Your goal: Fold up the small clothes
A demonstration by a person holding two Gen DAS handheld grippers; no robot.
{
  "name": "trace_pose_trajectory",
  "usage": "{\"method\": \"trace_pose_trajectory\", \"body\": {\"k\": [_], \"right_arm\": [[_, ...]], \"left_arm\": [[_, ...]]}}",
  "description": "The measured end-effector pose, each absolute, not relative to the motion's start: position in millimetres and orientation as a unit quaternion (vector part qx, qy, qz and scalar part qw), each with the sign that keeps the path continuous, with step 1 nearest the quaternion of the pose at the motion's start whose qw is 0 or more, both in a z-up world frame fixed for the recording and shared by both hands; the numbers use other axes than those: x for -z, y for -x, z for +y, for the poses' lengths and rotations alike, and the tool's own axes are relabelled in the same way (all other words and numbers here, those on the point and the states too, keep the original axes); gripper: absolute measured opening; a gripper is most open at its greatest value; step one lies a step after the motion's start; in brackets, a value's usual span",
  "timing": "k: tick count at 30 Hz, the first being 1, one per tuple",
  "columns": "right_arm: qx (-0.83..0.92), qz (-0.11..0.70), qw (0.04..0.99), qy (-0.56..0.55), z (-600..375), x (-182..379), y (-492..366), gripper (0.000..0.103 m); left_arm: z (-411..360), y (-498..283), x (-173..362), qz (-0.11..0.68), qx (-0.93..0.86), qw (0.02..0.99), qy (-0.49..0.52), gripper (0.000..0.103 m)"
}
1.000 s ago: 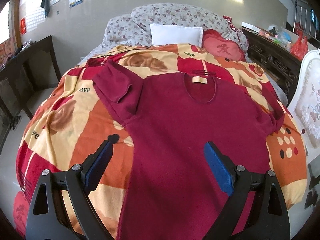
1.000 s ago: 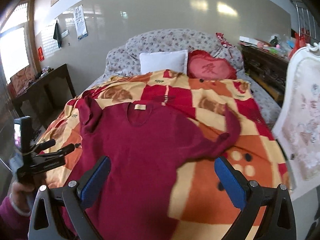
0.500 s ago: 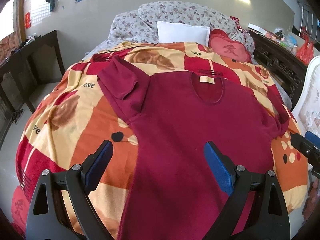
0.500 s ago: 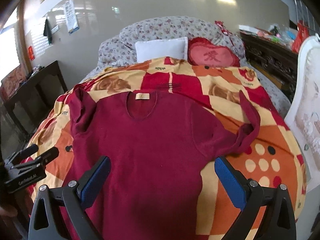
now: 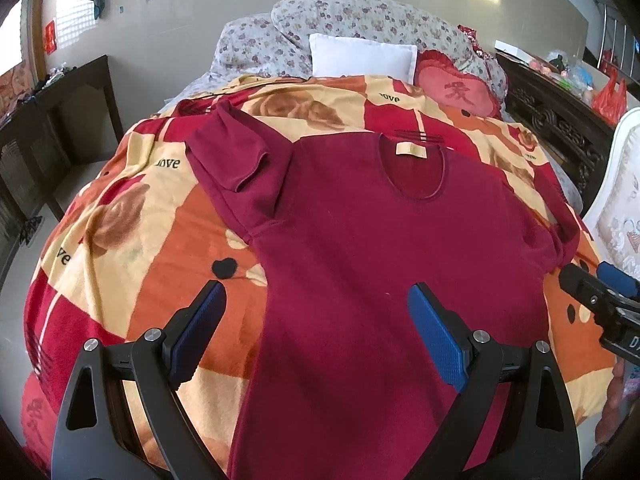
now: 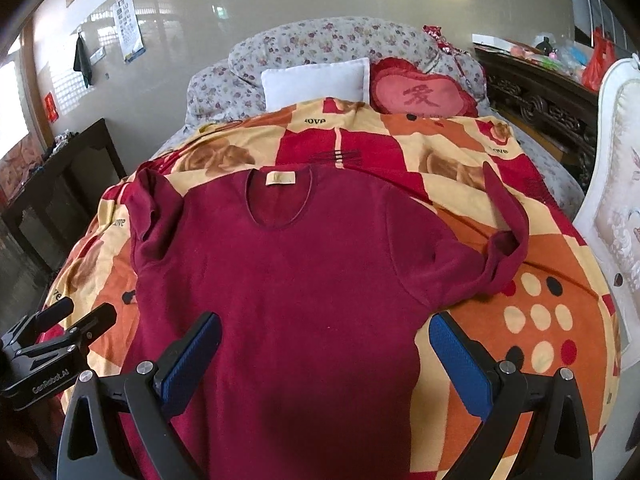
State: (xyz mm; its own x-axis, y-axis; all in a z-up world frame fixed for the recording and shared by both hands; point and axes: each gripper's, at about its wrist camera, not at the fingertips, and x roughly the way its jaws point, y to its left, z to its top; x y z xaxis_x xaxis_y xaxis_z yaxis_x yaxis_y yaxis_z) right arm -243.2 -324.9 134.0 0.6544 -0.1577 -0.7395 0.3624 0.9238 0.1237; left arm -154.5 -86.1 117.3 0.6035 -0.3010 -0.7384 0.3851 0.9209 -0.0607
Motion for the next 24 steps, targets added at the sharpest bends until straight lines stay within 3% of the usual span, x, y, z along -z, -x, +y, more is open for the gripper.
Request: {"method": "trace_pose_trajectory", "body": {"k": [24], "right_arm": [[0.14, 0.41, 0.89, -0.141, -319.3, -115.6, 224.3, 0.103]], "left_arm": [[-94.0, 145.8, -105.8, 0.415, 0.191, 0.888, -0.057, 0.092]]}}
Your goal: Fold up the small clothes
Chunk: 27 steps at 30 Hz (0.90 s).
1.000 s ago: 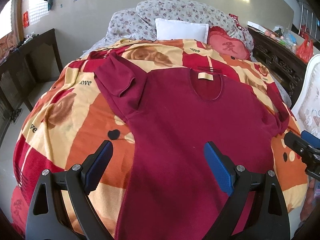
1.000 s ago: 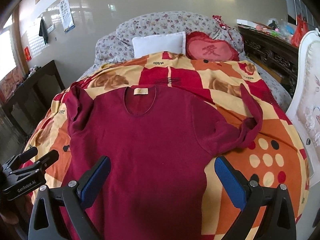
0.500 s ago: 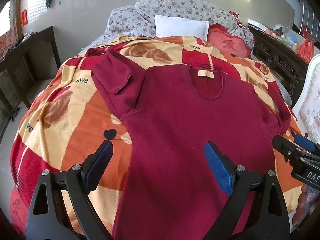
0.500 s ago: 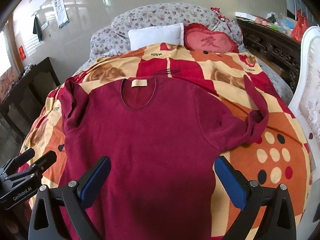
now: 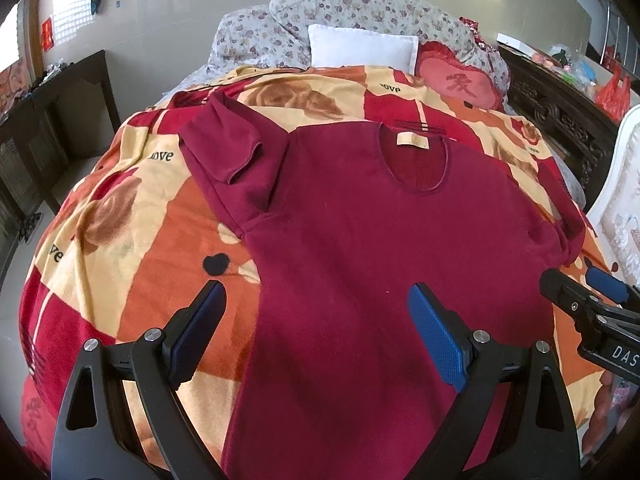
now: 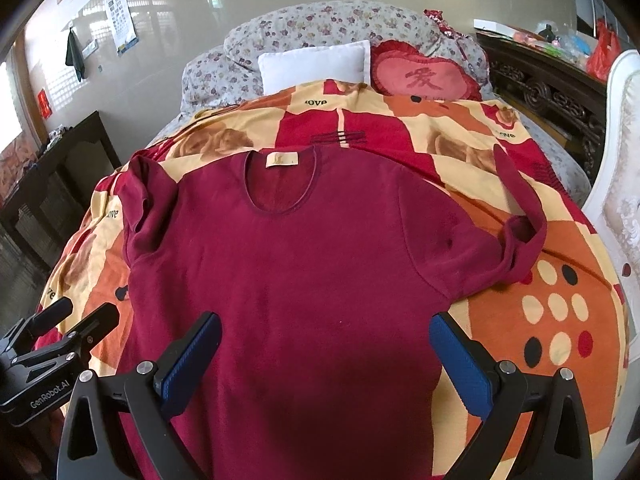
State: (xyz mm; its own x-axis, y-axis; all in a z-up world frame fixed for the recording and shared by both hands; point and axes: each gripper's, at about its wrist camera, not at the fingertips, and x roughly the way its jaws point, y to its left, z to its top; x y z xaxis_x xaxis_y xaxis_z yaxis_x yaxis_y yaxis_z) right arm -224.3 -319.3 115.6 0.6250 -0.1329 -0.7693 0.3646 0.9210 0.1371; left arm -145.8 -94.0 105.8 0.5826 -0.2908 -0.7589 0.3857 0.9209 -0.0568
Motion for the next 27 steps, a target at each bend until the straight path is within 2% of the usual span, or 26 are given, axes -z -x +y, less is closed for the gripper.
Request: {"method": "trace_pose_trajectory", "body": {"k": [27], "right_arm": [[0.121, 0.434, 0.883, -0.132, -308.7, -97.2, 196.9, 0.103]], "left_arm": [[-95.0, 126.5, -86.8, 0.438, 0.181, 0.879, -0.06, 0.092]]}}
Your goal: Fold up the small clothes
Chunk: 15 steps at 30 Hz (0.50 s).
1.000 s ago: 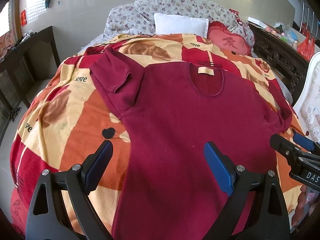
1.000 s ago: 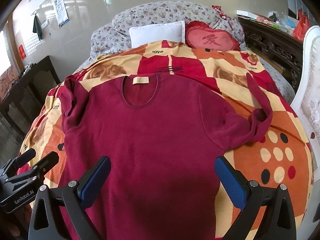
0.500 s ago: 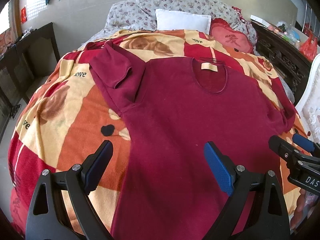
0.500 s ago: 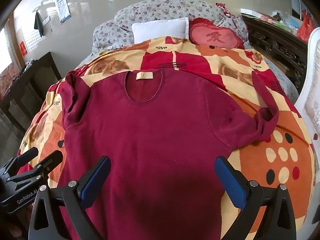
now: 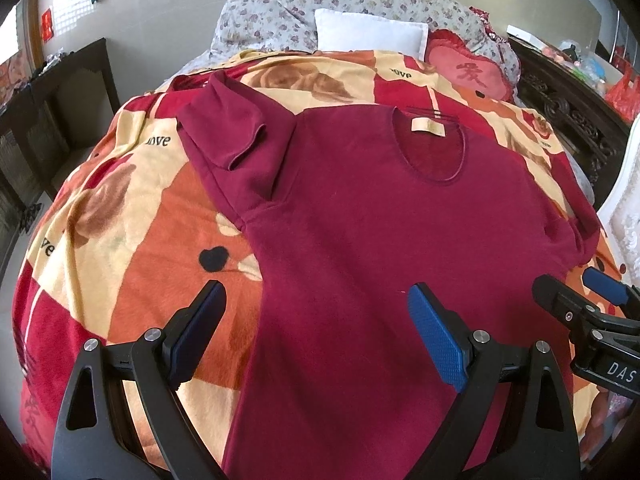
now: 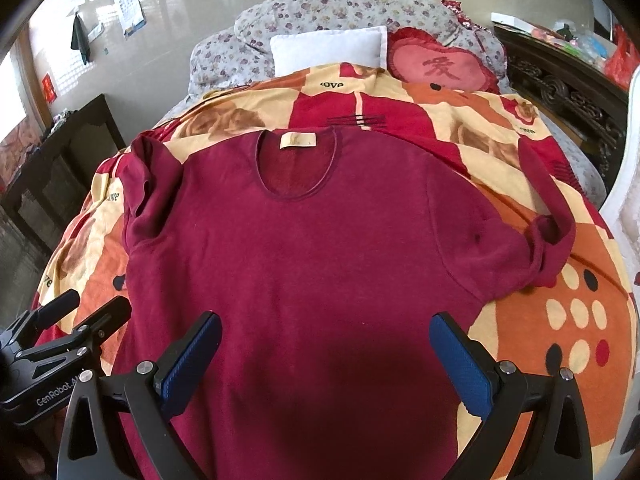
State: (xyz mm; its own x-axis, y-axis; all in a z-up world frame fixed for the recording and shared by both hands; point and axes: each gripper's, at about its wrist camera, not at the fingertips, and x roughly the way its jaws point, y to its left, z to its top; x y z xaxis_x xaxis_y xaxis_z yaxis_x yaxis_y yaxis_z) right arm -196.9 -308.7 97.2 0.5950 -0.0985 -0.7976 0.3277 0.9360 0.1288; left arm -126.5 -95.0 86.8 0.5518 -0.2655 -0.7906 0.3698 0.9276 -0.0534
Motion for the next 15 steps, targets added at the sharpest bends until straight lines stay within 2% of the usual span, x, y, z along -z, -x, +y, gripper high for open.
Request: {"method": "trace_pose_trajectory", "body": {"k": [15], "right_arm": [[0.102, 0.447, 0.881, -0.12, -300.1, -85.7, 173.3, 0.103]], "left_arm": [[-89.9, 105.6, -75.1, 0.452, 0.166, 0.875, -0.049, 0.092]]}}
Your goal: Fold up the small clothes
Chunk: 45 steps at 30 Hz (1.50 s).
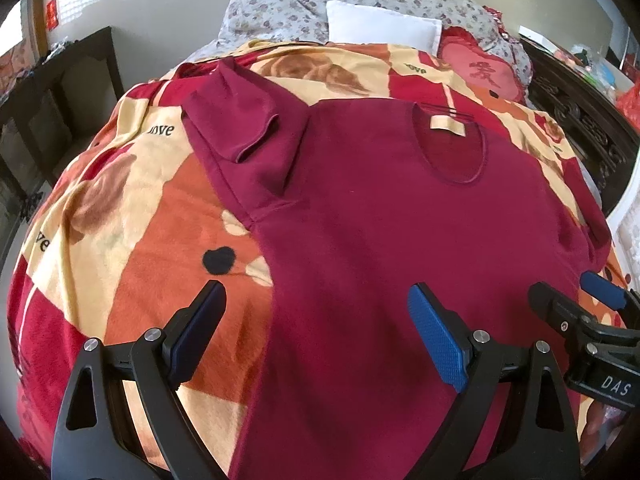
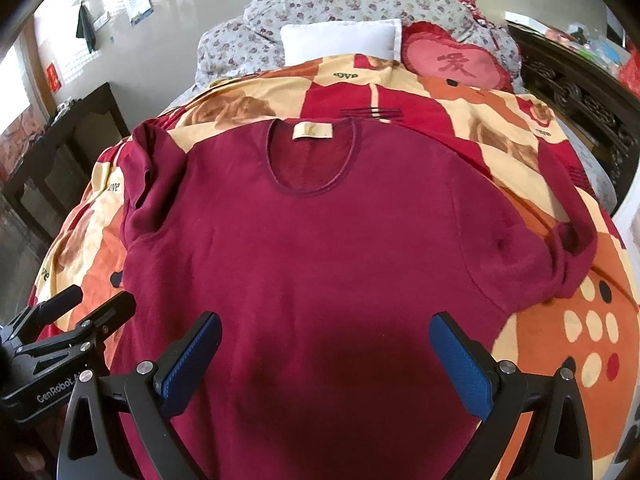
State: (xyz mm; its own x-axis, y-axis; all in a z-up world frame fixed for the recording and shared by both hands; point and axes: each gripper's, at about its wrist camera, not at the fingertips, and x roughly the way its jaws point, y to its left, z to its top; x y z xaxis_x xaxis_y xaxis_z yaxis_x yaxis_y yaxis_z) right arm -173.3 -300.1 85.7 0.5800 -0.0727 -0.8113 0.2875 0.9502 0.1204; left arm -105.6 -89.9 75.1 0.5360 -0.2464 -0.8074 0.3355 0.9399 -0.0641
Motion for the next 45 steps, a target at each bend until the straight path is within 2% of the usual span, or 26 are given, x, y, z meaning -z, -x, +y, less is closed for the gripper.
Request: {"method": "trace_pose_trajectory", "body": {"k": [15, 18, 19, 21, 30, 32, 36, 37, 38, 39, 40, 41, 45], "right_arm": [[0.054, 0.458, 0.884, -0.071, -267.3, -72.8, 111.5, 0.102], [0.037, 0.448, 0.891, -0.061, -258.5, -73.1, 94.7, 0.09], [0.028, 0.448, 0.891, -0.064, -256.5, -72.6, 88.2, 0.082], [-0.003, 0.446, 0.892, -0.074, -248.5, -74.3, 72.2, 0.076], [-0.089, 0.384, 0.915, -0.08, -196.0, -101.7, -9.3, 0.075], [-0.105, 0.385, 0.914, -0.073, -184.5, -98.9, -31.8, 0.068], [-0.115, 0.397, 0.908, -0.063, -170.3, -84.6, -63.6, 0.066], [-0.121, 0.4, 0.907, -0.062, -169.5, -81.4, -66.7, 0.06], [-0.129, 0.404, 0.904, -0.063, -166.9, -77.4, -71.9, 0.041], [-0.14, 0.413, 0.898, -0.066, -164.1, -72.5, -77.6, 0.03], [-0.148, 0.419, 0.893, -0.074, -163.0, -69.6, -79.4, 0.015], [-0.152, 0.419, 0.892, -0.079, -162.8, -69.2, -79.6, 0.008], [-0.184, 0.395, 0.892, -0.116, -176.6, -92.8, -56.9, 0.007]], "left_arm": [[-57.0, 59.1, -63.8, 0.459, 0.121, 0.88, -0.028, 0.092], [-44.9, 49.9, -58.5, 0.462, 0.105, 0.88, -0.026, 0.092], [-41.5, 47.8, -57.0, 0.463, 0.101, 0.88, -0.025, 0.092], [-31.3, 41.1, -51.9, 0.465, 0.088, 0.88, -0.02, 0.092], [-9.2, 21.3, -36.3, 0.478, 0.061, 0.876, -0.008, 0.092], [-7.6, 18.5, -32.6, 0.483, 0.061, 0.873, -0.005, 0.092], [-6.3, 15.6, -27.5, 0.489, 0.062, 0.87, -0.004, 0.092], [-6.2, 15.1, -26.3, 0.49, 0.062, 0.87, -0.004, 0.092], [-6.1, 14.7, -25.4, 0.491, 0.061, 0.869, -0.003, 0.092], [-5.9, 14.0, -24.9, 0.492, 0.061, 0.868, -0.002, 0.092], [-5.8, 13.8, -24.2, 0.494, 0.061, 0.868, -0.002, 0.092], [-5.9, 14.0, -24.1, 0.494, 0.061, 0.867, -0.002, 0.092], [-4.5, 14.7, -26.6, 0.49, 0.059, 0.87, -0.002, 0.092]]}}
